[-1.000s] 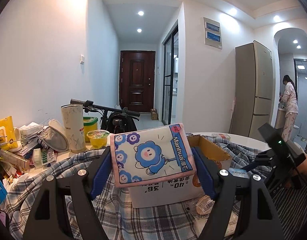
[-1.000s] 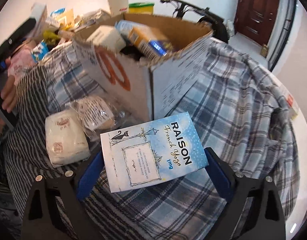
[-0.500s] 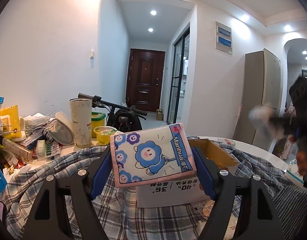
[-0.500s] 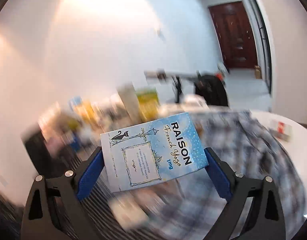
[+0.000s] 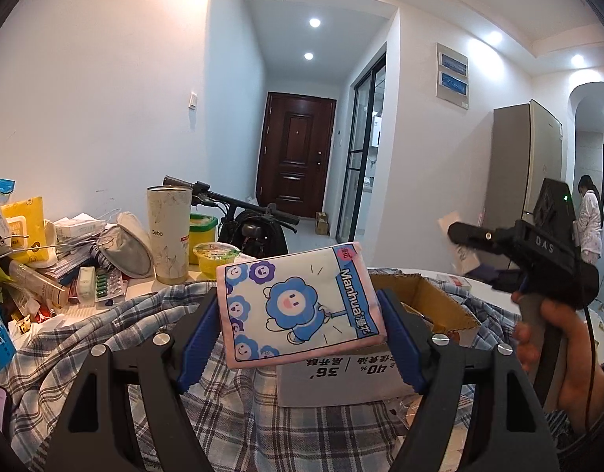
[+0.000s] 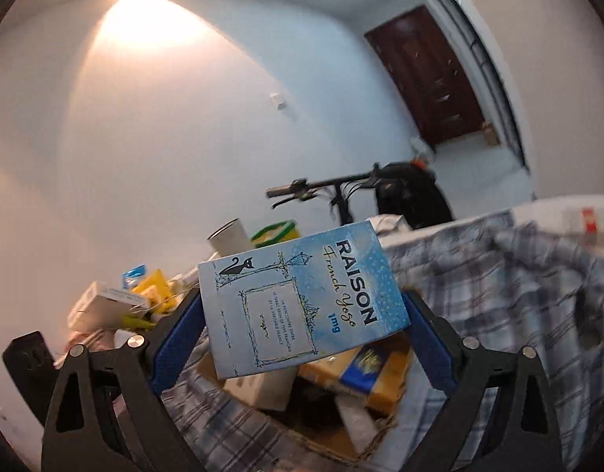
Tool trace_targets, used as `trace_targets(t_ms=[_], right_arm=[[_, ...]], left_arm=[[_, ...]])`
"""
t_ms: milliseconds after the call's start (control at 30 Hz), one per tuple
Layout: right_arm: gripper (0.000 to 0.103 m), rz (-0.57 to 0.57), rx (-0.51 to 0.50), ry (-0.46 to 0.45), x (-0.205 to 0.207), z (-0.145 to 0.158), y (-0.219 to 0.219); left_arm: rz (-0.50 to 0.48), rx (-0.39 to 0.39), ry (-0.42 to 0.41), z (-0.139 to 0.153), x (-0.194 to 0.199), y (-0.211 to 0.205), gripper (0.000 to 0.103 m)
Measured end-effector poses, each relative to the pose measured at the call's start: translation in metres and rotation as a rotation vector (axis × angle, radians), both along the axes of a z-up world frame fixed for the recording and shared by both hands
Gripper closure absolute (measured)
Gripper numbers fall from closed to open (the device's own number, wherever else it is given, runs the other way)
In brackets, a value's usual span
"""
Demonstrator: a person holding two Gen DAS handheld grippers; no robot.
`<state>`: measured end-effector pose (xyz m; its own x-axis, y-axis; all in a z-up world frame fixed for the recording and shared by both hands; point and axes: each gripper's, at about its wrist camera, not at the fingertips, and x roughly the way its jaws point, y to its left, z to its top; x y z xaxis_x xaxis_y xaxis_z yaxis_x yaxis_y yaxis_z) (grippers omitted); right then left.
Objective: Organize objects
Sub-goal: 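Lift the RAISON box with the right gripper while the left carries the card over the box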
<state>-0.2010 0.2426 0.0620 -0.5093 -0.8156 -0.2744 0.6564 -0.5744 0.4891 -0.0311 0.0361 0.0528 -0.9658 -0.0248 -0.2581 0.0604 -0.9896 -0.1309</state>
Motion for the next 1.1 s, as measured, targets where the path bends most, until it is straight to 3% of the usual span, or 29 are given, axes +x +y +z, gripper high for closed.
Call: trace_targets(t_ms=[100, 233, 333, 433, 600, 800, 933, 1100], right_arm=[[0.007, -0.009, 0.095, 0.053, 0.009, -0.002, -0.012], [0.007, 0.022, 0.056, 0.026, 0.007, -0.006, -0.013], [0.007, -0.016, 0.111, 0.051, 0.013, -0.005, -0.007], [0.007, -0.012, 0.088, 0.049, 0.013, -0.005, -0.005], [0.007, -0.026, 0.095, 0.037, 0.013, -0.003, -0.005], [0.007, 0.001, 0.010, 0.060, 0.019, 0.002, 0.000], [0.007, -0.041, 0.040, 0.086, 0.023, 0.001, -0.001], [0.007, -0.062, 0.082, 0.088, 0.024, -0.001, -0.007]], left_arm=[[0.008, -0.005, 0.003, 0.000, 0.001, 0.000, 0.025], [0.031, -0.019, 0.008, 0.000, 0.002, 0.002, 0.025], [0.043, -0.025, -0.019, 0.002, -0.004, 0.001, 0.025], [0.044, -0.037, -0.069, 0.009, -0.018, 0.004, 0.025], [-0.003, -0.137, -0.094, 0.045, -0.045, 0.021, 0.025], [-0.081, -0.084, -0.052, 0.073, -0.090, 0.022, 0.025], [-0.056, -0.153, -0.066, 0.054, -0.128, 0.030, 0.025], [-0.093, -0.066, -0.154, 0.021, -0.153, 0.017, 0.025]])
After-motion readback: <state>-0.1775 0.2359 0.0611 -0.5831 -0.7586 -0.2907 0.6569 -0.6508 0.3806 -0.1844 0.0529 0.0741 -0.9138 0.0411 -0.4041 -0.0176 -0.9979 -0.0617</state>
